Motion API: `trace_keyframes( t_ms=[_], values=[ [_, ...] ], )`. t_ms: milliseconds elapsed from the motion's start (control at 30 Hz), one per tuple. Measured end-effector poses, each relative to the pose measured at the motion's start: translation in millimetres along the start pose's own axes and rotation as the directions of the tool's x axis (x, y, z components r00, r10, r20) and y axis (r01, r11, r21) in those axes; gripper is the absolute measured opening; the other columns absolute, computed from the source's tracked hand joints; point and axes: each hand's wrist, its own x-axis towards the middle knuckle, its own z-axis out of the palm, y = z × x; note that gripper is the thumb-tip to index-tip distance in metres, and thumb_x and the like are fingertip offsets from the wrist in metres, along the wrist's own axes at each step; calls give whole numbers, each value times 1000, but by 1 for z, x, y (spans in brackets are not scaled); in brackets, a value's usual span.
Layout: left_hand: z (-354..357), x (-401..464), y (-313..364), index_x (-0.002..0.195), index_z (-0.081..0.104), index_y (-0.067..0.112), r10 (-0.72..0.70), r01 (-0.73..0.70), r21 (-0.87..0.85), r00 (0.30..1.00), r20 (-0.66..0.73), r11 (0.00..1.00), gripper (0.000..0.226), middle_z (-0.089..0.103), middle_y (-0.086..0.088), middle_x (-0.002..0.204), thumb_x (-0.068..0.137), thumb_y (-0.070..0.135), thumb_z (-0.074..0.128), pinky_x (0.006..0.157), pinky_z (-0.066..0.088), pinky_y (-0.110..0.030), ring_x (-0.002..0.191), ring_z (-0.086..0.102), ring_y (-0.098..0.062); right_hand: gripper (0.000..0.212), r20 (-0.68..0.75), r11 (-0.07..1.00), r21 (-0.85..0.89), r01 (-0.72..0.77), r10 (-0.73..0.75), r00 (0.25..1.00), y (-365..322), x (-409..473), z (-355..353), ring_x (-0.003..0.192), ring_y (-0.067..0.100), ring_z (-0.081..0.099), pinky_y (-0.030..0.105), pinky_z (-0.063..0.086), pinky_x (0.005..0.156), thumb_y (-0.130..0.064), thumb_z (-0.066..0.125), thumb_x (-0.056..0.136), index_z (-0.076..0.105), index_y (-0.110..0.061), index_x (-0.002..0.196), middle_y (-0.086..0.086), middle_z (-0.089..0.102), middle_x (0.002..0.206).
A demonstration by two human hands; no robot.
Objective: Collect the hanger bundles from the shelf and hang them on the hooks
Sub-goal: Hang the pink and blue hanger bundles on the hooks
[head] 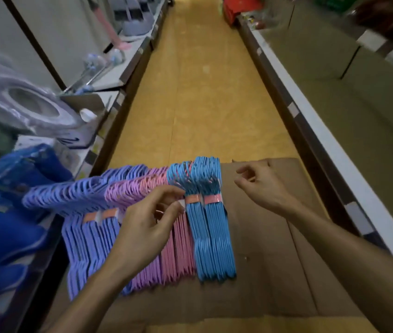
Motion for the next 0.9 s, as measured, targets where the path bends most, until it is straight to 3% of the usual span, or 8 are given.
trace_keyframes(
  t_ms=[100, 267, 333, 400, 467, 567, 733, 900],
  values=[
    [33, -3, -38, 109, 63, 32, -44, 44, -15, 999, 14, 999, 16, 67, 13, 86, 97, 22, 57, 72, 51, -28, 83, 67, -11, 31, 41, 999, 6, -52, 51, 998, 40, -2, 39, 91, 6, 59, 27, 51, 80, -31, 59, 96, 62, -15, 123, -10, 61, 97],
    [66, 0, -80, 110, 63, 34, -119, 119, -27, 993, 13, 993, 19, 68, 11, 86, 98, 21, 56, 73, 53, -29, 84, 66, -8, 40, 126, 975, 81, -208, 197, 972, 81, -4, 82, 94, 10, 59, 28, 49, 77, -35, 63, 94, 56, -16, 128, -7, 60, 100],
    [72, 3, -89, 110, 63, 35, -152, 152, -46, 988, 3, 987, 19, 69, 11, 87, 99, 21, 55, 75, 56, -34, 84, 66, -6, 47, 174, 936, 164, -311, 283, 943, 94, -8, 100, 96, 14, 60, 29, 49, 77, -35, 69, 90, 52, -15, 129, -3, 61, 102],
    [76, 6, -94, 109, 63, 36, -167, 166, -68, 986, -7, 984, 19, 68, 12, 87, 99, 22, 54, 75, 56, -37, 83, 66, -5, 39, 253, 860, 300, -412, 345, 904, 103, -14, 120, 90, 14, 64, 26, 51, 69, -30, 75, 87, 54, -15, 116, 2, 64, 102],
    [77, 7, -97, 109, 63, 35, -158, 157, -71, 987, -11, 985, 17, 67, 15, 86, 99, 23, 55, 74, 56, -33, 84, 66, -3, 31, 350, 788, 403, -465, 337, 874, 105, -17, 143, 84, 14, 69, 27, 57, 66, -22, 80, 82, 59, -15, 105, 8, 69, 106],
    [77, 9, -101, 109, 63, 34, -147, 145, -69, 989, -21, 987, 16, 66, 16, 86, 99, 23, 56, 68, 53, -28, 82, 65, -2, 45, 404, 705, 509, -493, 310, 861, 105, -14, 169, 87, 23, 75, 41, 62, 77, -23, 85, 76, 65, -10, 115, 8, 75, 103],
    [73, 21, -102, 108, 65, 27, -93, 89, -45, 992, -87, 995, 13, 65, 18, 91, 98, 22, 58, 65, 45, -7, 85, 61, 5, 37, 529, 460, 660, -594, 278, 802, 104, -8, 168, 94, 34, 73, 46, 61, 73, -15, 77, 84, 65, -6, 118, 16, 75, 106],
    [66, 29, -101, 112, 64, 26, -35, 35, -7, 993, -116, 999, 18, 65, 14, 103, 97, 18, 57, 73, 44, -9, 91, 58, 3, 39, 576, 393, 683, -617, 231, 784, 102, -8, 164, 97, 36, 72, 50, 60, 77, -11, 73, 85, 63, -6, 122, 18, 74, 109]
  ],
)
